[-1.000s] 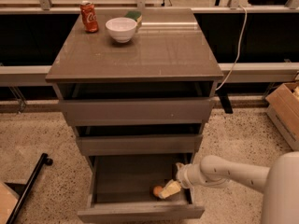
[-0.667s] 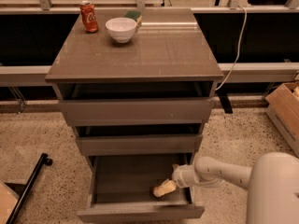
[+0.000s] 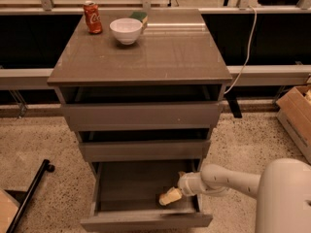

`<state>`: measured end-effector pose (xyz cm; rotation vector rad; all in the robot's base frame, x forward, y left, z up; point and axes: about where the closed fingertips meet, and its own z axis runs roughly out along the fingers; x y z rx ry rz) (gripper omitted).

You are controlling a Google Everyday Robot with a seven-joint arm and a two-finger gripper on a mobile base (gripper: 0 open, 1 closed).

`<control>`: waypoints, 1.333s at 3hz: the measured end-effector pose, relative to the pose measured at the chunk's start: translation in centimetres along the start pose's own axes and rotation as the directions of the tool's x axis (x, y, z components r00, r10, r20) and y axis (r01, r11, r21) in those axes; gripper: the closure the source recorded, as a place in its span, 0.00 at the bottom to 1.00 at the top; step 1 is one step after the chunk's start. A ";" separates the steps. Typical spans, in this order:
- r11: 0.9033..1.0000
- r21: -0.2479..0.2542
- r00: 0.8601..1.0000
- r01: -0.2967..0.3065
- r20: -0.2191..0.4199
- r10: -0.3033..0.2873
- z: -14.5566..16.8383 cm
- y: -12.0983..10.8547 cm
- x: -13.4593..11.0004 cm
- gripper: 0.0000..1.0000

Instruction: Pick orange from bottom drawer and place on counter

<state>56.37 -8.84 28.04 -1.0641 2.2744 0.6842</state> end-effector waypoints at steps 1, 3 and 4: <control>1.000 -0.007 0.999 -0.024 0.030 0.025 3.2 0.0 0.5 0.00; 0.987 -0.100 0.992 -0.127 0.013 0.129 10.8 -0.6 3.9 0.00; 0.980 -0.116 0.987 -0.160 -0.021 0.159 13.4 -0.3 5.2 0.00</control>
Offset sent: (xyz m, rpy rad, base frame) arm 0.0251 0.0299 -0.0919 0.1111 0.0736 -0.0639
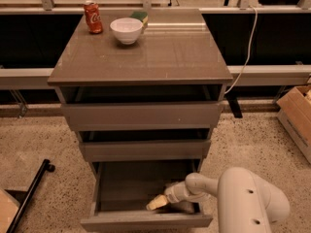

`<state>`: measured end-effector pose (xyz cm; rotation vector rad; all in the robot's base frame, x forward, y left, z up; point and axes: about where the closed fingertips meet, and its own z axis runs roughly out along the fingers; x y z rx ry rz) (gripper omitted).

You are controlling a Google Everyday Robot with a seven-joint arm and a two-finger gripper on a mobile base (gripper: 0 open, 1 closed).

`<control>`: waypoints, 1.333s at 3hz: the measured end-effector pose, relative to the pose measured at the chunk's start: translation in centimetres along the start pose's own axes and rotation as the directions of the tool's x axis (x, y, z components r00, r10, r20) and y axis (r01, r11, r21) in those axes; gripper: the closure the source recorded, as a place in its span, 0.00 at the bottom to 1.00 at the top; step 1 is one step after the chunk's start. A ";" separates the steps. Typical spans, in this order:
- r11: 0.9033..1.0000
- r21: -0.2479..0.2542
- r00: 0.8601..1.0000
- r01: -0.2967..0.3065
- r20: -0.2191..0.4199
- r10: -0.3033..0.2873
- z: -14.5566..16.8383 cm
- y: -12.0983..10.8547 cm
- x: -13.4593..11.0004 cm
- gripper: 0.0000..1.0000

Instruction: Pick orange from bottom drawer and place on counter

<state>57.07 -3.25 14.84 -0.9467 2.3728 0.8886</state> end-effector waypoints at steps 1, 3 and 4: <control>1.000 0.003 0.999 -0.023 -0.028 0.023 1.2 0.0 1.1 0.00; 0.997 0.056 0.996 -0.054 -0.065 0.057 -0.2 -0.1 2.6 0.16; 0.996 0.063 0.995 -0.065 -0.076 0.070 -0.6 -0.2 3.2 0.39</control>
Offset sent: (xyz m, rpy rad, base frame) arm -0.0151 -0.0157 -0.0147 -0.0861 0.0363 -0.0584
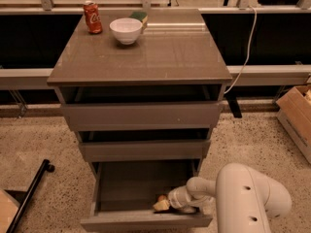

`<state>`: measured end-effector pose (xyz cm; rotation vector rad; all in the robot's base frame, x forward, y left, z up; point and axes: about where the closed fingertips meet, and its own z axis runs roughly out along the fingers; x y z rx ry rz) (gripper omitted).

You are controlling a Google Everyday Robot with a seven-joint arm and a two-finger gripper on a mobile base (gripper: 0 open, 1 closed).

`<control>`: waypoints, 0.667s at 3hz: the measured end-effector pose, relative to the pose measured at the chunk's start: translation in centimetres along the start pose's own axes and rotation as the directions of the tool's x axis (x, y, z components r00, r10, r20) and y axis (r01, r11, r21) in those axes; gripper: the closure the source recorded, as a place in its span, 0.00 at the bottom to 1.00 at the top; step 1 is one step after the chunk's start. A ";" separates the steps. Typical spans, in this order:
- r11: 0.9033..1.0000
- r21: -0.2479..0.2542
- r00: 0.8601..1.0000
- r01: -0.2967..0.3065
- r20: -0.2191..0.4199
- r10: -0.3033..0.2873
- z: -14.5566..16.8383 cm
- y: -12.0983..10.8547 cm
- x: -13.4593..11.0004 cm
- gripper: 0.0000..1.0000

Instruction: Pick orange from bottom drawer and place on counter

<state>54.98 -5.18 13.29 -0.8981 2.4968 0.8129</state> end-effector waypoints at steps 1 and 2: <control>1.000 -0.008 1.000 -0.020 -0.002 0.020 0.5 -0.4 0.5 0.63; 1.000 -0.003 1.000 -0.023 0.003 0.023 0.2 -0.5 0.0 0.86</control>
Offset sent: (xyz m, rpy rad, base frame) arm 0.0116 -0.0069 0.0059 0.0021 0.0045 -0.0306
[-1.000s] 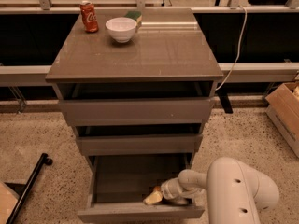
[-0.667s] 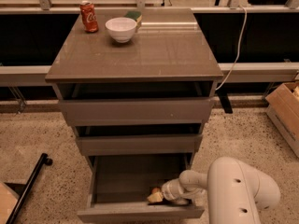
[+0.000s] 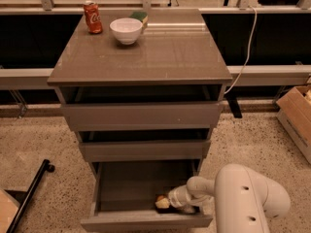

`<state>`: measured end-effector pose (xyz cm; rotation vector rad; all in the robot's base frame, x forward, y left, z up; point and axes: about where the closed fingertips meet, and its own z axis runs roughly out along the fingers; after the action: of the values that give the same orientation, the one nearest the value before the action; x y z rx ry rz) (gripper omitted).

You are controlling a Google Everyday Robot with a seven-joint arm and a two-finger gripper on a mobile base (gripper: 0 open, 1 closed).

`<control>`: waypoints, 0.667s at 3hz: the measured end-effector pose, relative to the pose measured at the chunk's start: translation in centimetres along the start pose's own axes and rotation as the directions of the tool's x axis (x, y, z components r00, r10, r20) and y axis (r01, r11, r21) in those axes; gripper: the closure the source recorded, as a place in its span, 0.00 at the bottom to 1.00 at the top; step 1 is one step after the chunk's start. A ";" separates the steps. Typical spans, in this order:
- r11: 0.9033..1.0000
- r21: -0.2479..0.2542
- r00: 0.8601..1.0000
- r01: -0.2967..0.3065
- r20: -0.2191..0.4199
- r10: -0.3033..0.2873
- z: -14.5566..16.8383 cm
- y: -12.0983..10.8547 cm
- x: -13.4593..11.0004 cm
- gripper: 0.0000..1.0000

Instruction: Pick orange from bottom drawer and place on counter

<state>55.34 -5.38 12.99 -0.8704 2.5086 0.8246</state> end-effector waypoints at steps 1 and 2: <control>0.996 -0.053 0.993 0.072 0.097 -0.067 -3.4 1.4 -2.6 1.00; 0.969 -0.105 0.958 0.225 0.206 -0.201 -9.8 3.0 -4.0 1.00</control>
Offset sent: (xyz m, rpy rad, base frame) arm -0.0452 -0.0543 0.2111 0.3875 -0.3297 0.4110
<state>55.05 -7.82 23.69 -1.0289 2.1689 0.9545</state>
